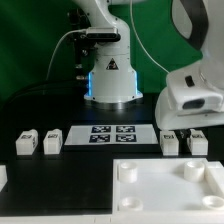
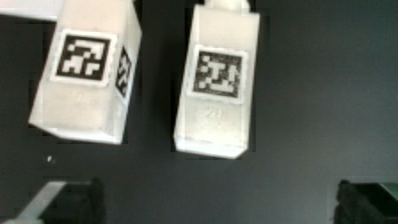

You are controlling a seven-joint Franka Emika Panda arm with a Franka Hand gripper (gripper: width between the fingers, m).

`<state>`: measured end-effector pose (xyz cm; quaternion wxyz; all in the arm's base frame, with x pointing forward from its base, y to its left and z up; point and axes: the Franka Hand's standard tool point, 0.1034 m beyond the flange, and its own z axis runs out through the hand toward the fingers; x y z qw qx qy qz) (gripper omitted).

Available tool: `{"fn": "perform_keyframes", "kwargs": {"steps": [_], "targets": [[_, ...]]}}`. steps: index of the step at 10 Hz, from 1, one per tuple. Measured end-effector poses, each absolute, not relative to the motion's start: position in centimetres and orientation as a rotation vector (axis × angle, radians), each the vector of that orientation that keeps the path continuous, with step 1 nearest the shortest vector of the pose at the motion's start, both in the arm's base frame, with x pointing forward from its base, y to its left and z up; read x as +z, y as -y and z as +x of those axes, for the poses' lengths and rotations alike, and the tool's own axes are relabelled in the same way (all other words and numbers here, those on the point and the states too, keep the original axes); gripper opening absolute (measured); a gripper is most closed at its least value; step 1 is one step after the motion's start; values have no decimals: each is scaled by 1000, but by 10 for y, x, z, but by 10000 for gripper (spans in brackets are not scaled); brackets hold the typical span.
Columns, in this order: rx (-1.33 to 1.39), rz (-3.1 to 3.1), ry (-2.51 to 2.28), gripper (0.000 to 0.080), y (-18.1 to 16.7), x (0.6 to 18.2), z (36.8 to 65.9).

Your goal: Assemble one leg

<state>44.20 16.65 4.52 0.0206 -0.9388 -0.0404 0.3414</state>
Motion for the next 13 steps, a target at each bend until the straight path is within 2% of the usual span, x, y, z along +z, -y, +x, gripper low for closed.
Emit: {"fn": "perform_keyframes", "kwargs": {"steps": [3, 5, 9, 13], "targets": [[1317, -2815, 143, 649, -171, 40, 440], [1315, -2818, 136, 649, -171, 40, 439], [1379, -2799, 70, 649, -182, 24, 406], [1388, -2782, 98, 649, -177, 25, 405]]}}
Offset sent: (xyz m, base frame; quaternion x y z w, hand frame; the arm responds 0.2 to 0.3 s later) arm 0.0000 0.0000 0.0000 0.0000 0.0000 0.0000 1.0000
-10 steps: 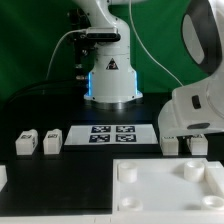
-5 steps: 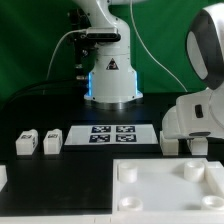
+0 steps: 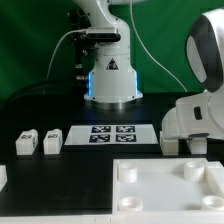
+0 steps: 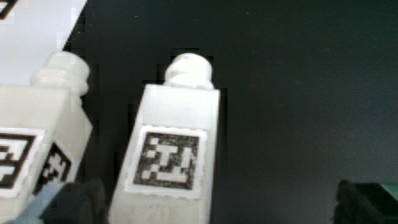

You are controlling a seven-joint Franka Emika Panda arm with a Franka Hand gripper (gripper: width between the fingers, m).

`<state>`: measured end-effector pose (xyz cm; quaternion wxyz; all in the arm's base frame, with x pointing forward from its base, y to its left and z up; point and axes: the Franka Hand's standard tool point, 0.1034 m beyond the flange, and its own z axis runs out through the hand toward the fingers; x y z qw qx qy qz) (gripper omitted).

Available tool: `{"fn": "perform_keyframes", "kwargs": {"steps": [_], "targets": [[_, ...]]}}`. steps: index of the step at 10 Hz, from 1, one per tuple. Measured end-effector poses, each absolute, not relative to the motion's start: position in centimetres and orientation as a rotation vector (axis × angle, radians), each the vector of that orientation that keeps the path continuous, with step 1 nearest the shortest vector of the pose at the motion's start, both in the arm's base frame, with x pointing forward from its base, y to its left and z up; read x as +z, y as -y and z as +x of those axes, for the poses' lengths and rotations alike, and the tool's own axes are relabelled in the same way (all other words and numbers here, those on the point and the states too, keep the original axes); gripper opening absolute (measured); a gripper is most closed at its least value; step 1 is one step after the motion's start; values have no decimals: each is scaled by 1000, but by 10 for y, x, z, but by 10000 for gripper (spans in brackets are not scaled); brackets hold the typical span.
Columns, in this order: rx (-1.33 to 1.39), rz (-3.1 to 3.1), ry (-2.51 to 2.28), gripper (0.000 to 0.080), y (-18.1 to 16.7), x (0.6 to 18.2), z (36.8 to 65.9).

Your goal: Assemble one leg

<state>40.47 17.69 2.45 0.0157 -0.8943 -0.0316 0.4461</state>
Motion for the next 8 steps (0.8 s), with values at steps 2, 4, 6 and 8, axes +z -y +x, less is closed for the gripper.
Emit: {"fn": "perform_keyframes", "kwargs": {"steps": [2, 4, 6, 8], "targets": [[1384, -2782, 89, 649, -173, 27, 409], [1381, -2781, 90, 649, -173, 32, 415], [1382, -2779, 87, 649, -172, 30, 415], [1371, -2775, 105, 649, -172, 21, 411]]}}
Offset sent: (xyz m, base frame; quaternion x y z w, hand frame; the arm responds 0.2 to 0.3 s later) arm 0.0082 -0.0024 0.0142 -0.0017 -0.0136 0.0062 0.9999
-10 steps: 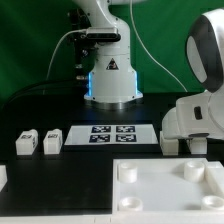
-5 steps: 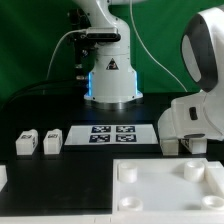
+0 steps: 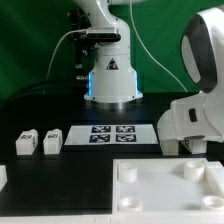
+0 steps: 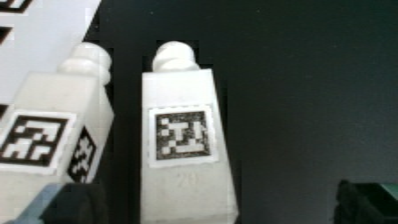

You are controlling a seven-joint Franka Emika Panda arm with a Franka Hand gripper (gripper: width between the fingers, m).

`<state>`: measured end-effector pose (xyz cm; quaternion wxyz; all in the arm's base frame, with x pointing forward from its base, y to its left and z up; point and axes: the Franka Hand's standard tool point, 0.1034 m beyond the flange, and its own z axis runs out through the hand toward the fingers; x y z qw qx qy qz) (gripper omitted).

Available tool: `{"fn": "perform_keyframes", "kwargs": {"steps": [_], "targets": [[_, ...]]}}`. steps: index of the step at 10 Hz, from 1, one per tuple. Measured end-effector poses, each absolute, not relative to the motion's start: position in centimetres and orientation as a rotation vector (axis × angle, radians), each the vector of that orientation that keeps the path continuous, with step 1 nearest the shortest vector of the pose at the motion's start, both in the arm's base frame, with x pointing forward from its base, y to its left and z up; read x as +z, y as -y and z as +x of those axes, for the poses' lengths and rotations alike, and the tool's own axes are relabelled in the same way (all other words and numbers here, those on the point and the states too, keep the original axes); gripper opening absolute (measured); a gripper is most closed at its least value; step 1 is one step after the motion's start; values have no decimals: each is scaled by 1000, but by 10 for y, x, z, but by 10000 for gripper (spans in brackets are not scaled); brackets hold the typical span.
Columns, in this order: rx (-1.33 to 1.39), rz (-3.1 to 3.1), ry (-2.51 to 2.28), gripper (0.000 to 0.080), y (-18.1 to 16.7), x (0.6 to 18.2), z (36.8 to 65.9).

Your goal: Assemble one leg

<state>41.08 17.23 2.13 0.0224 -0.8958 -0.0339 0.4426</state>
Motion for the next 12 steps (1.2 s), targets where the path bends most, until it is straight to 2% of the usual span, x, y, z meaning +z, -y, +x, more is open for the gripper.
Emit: {"fn": "perform_keyframes", "kwargs": {"steps": [2, 3, 4, 5, 6, 12], "targets": [[1363, -2777, 107, 649, -171, 14, 405], [1361, -2777, 107, 563, -171, 14, 406], [1361, -2777, 107, 424, -171, 14, 406], [1361, -2777, 107, 424, -171, 14, 406], [1362, -2777, 107, 290, -171, 14, 406], [1362, -2777, 108, 291, -171, 14, 406]]}}
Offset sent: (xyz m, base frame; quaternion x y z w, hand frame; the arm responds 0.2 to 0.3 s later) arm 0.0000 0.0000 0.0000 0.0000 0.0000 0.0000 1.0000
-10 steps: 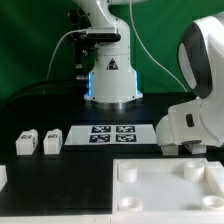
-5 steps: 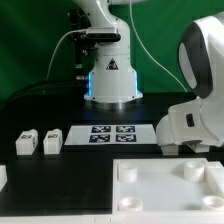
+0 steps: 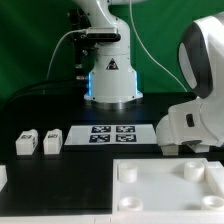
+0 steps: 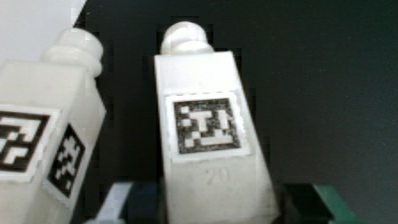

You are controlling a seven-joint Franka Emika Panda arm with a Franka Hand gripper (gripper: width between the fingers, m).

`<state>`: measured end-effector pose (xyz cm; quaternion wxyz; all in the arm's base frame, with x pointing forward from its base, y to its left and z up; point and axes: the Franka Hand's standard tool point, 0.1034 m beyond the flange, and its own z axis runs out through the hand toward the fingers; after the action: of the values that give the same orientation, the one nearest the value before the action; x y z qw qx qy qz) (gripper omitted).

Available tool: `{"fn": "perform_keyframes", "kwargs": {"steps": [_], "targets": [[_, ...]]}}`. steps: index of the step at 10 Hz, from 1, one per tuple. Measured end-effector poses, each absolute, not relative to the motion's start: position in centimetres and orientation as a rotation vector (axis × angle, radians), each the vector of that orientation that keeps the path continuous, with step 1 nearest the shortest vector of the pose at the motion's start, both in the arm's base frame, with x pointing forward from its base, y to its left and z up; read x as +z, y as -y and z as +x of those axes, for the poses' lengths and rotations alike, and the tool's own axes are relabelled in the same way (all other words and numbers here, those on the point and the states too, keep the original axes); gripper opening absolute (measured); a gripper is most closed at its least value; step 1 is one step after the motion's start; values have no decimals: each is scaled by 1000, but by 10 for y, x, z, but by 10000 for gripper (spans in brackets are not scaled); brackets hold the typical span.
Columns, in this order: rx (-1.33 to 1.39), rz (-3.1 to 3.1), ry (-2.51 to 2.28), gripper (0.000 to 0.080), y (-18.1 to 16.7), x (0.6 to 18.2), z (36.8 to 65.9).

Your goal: Assemble one leg

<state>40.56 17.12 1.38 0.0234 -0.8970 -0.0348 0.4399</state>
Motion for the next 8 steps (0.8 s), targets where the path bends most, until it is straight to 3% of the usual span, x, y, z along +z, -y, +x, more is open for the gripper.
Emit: {"fn": "perform_keyframes", "kwargs": {"steps": [3, 6, 7, 8], "targets": [[1351, -2776, 118, 291, -170, 16, 409], [1249, -2768, 195, 292, -145, 81, 448], [1088, -2825, 168, 294, -134, 100, 465], [852, -2915, 121, 294, -119, 133, 469]]}}
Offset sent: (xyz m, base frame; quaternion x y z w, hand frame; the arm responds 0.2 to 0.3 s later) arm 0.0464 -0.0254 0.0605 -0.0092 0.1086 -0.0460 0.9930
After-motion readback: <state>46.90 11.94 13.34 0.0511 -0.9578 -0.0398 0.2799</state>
